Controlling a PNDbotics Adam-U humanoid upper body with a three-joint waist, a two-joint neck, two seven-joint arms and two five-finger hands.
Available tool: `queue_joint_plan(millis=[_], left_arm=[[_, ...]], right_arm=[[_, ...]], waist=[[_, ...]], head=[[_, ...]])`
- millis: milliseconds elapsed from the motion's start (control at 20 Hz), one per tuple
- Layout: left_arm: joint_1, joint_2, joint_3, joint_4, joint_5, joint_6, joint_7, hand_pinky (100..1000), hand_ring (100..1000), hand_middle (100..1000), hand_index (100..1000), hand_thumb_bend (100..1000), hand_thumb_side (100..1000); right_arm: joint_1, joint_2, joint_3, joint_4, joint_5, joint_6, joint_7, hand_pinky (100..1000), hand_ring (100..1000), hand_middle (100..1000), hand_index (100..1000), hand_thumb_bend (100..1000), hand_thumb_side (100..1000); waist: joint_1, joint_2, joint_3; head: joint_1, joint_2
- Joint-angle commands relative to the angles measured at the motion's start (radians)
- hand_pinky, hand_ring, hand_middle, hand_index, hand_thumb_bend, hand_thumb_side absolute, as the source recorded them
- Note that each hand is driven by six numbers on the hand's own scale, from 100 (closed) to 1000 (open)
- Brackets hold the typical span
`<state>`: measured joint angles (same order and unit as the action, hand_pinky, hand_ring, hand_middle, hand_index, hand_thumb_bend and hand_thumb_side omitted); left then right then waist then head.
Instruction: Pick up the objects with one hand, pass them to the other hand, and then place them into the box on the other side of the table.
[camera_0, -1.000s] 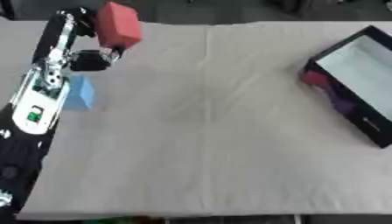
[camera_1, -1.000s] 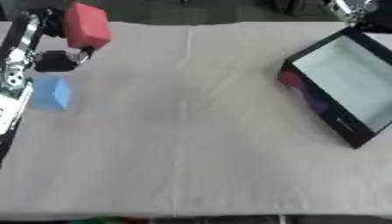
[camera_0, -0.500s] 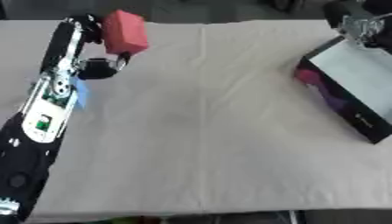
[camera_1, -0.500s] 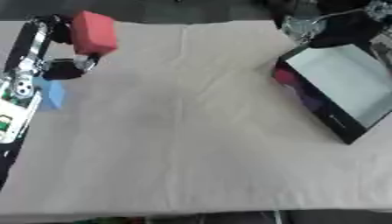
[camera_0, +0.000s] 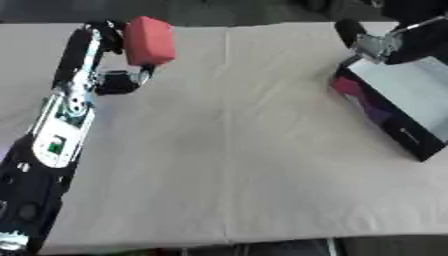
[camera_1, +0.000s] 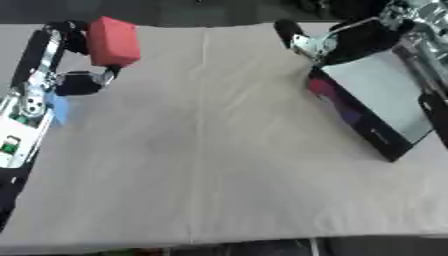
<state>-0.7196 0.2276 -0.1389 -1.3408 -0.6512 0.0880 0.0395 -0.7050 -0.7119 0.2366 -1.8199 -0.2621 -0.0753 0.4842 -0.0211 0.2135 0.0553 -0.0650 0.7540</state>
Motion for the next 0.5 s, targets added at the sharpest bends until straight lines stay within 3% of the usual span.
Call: queue_joint_plan(millis=[50, 500], left_arm=[[-0.021, -0.005, -0.005, -0.014, -0.009, -0.012, 0.000, 661, 522, 475, 505, 100, 100], [-0.029, -0.044, -0.033, -0.029, -0.012, -0.039, -0.010, 648, 510, 465, 502, 100, 100]], right_arm=[[-0.027, -0.002, 0.011, 0.003, 0.023, -0.007, 0.023, 1000, 1000, 1000, 1000, 100, 100], [-0.077, 0.024, 0.061, 0.038, 0.097, -0.040, 0.048, 1000, 1000, 1000, 1000, 100, 100]], waist=[[-0.002, -0.025, 0.000], [-0.009, -0.023, 0.008]], head=[[-0.006, 0.006], [-0.042, 0.006]])
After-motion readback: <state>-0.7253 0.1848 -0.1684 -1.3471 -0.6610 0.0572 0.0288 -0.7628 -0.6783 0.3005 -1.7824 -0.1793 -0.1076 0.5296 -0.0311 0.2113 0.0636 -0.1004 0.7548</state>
